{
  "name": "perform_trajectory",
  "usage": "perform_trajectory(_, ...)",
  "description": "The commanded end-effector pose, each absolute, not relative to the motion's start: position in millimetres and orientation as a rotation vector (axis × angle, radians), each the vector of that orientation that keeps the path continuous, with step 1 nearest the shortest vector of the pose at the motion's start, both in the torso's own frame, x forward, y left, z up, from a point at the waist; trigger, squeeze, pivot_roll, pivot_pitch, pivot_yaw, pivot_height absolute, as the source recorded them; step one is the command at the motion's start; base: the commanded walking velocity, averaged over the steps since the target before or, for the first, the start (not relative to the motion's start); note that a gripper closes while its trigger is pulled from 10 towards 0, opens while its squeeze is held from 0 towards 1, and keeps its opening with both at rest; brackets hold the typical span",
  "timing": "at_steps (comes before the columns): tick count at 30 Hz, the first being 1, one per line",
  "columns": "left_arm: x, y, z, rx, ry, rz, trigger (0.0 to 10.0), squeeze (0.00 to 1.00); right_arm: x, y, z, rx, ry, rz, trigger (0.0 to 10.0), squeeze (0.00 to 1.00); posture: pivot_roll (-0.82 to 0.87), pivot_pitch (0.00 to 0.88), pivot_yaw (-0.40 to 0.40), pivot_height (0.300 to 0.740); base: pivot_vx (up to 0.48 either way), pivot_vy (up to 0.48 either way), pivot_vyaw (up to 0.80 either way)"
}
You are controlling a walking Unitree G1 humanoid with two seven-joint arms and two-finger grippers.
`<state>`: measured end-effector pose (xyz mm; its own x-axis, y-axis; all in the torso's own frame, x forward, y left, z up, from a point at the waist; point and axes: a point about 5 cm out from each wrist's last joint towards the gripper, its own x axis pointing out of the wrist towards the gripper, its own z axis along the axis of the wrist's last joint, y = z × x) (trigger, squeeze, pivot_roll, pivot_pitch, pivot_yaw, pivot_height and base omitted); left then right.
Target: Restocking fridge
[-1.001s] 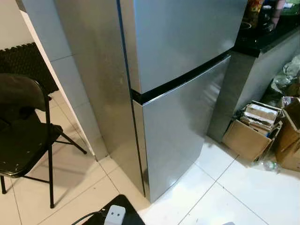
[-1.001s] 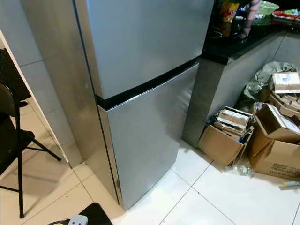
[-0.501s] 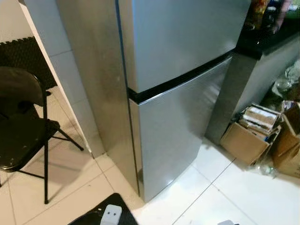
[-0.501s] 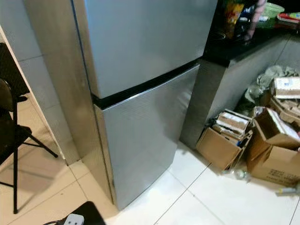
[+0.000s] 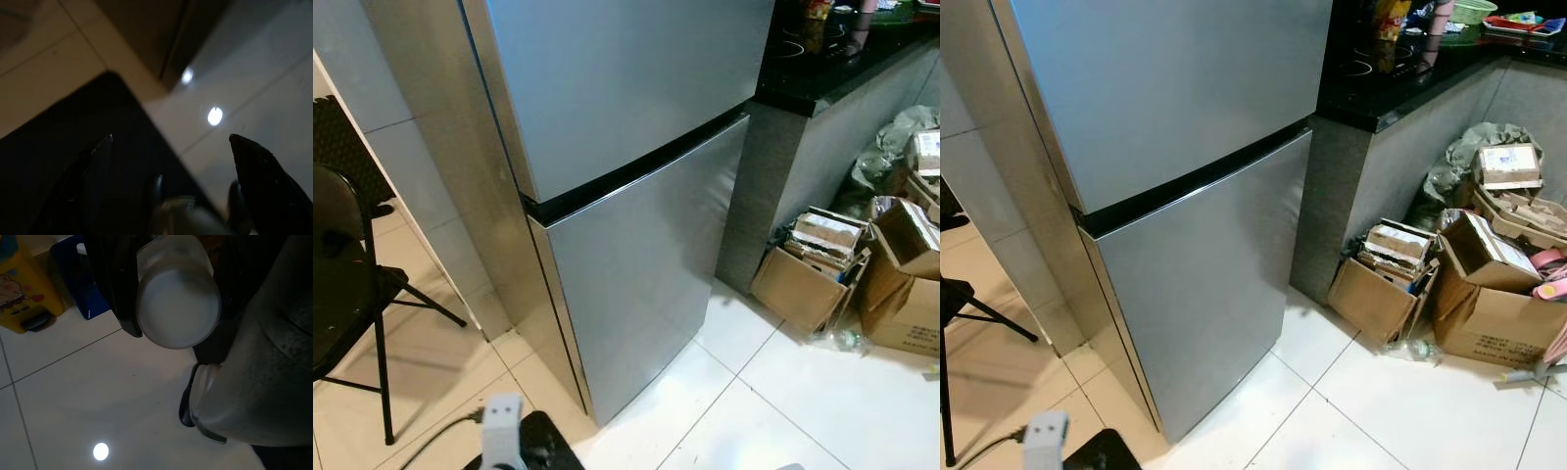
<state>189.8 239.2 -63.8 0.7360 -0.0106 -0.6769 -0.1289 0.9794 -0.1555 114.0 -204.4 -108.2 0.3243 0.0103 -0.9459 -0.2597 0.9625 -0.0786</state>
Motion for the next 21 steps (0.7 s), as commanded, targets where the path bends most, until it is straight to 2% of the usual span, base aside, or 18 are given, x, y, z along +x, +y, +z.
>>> perform_trajectory(1, 206, 255, -48, -0.230, 0.631, 0.081, 10.0, 1.00, 115, -204, -108, -0.229, 1.227, 0.178, 10.0, 0.00, 0.04, 0.000, -0.004, 0.738, 0.000, 0.000, 0.00)
perform_trajectory(8, 236, 266, -18, -0.264, 0.450, -0.012, 10.0, 1.00, 114, -204, -108, -0.227, 1.230, 0.180, 10.0, 0.00, 0.04, 0.000, -0.006, 0.738, 0.000, 0.000, 0.00)
perform_trajectory(10, 259, 272, 11, -0.283, 0.307, -0.123, 10.0, 1.00, 114, -204, -108, -0.226, 1.231, 0.179, 10.0, 0.00, 0.04, 0.000, -0.006, 0.738, 0.000, 0.000, 0.00)
perform_trajectory(14, 267, 277, 24, -0.343, 0.243, -0.164, 10.0, 1.00, 114, -204, -108, -0.225, 1.231, 0.177, 10.0, 0.00, 0.04, 0.000, -0.006, 0.738, 0.000, 0.000, 0.00)
perform_trajectory(15, 273, 279, 33, -0.354, 0.202, -0.215, 10.0, 0.00, 113, -204, -108, -0.225, 1.231, 0.176, 10.0, 0.00, 0.04, 0.000, -0.005, 0.738, 0.000, 0.000, 0.00)
perform_trajectory(21, 297, 276, 71, -0.318, 0.062, -0.384, 10.0, 0.00, 112, -203, -109, -0.221, 1.233, 0.178, 10.0, 0.00, 0.04, 0.000, -0.001, 0.738, 0.000, 0.000, 0.00)
